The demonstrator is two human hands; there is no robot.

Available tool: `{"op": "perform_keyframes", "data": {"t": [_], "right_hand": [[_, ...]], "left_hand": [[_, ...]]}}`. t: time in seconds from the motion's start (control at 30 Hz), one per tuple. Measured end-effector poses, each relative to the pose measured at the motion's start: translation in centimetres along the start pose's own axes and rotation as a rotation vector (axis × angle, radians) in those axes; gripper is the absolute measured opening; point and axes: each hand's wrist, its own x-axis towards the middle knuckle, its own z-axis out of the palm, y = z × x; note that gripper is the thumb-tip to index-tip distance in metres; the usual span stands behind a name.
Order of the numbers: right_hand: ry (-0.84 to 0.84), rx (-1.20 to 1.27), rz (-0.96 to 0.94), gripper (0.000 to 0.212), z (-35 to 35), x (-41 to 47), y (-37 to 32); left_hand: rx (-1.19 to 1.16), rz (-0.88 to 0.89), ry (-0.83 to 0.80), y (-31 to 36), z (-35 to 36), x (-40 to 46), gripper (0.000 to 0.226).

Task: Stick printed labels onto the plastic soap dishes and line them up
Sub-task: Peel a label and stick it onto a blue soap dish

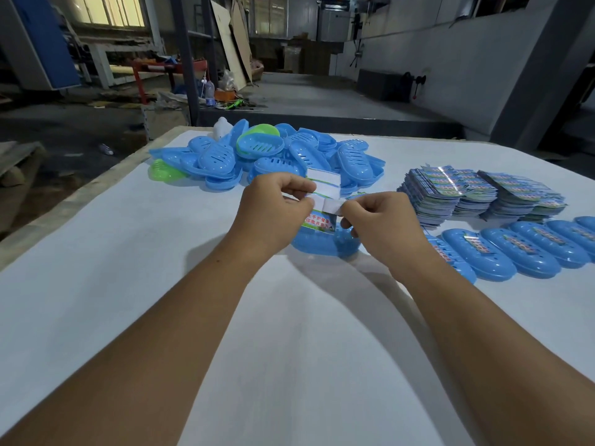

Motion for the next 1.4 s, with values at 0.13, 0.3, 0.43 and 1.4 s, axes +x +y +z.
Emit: {"op": "perform_keyframes", "data": {"t": [0.13, 0.3, 0.43, 1.4], "right_hand": [[0.031, -0.014, 0.066, 0.027, -0.3, 0.4, 0.4], [0.053, -0.064, 0.087, 0.031, -0.6, 0.7, 0.8], [0.062, -0.073, 0.086, 0.033, -0.7, 0.7, 0.9], [0.002, -0.157, -0.225, 0.027, -0.1, -0.7, 0.0]], "left_hand": [[0.014, -0.083, 0.057, -0.4, -0.6, 0.5, 0.020], [0.030, -0.176, 0.105, -0.7, -1.3, 0.9, 0.022], [0.191, -0.190, 0.123, -1.0, -1.7, 0.7, 0.023], [-0.071, -0.070, -0.205, -0.6, 1.0, -0.5, 0.010]]}}
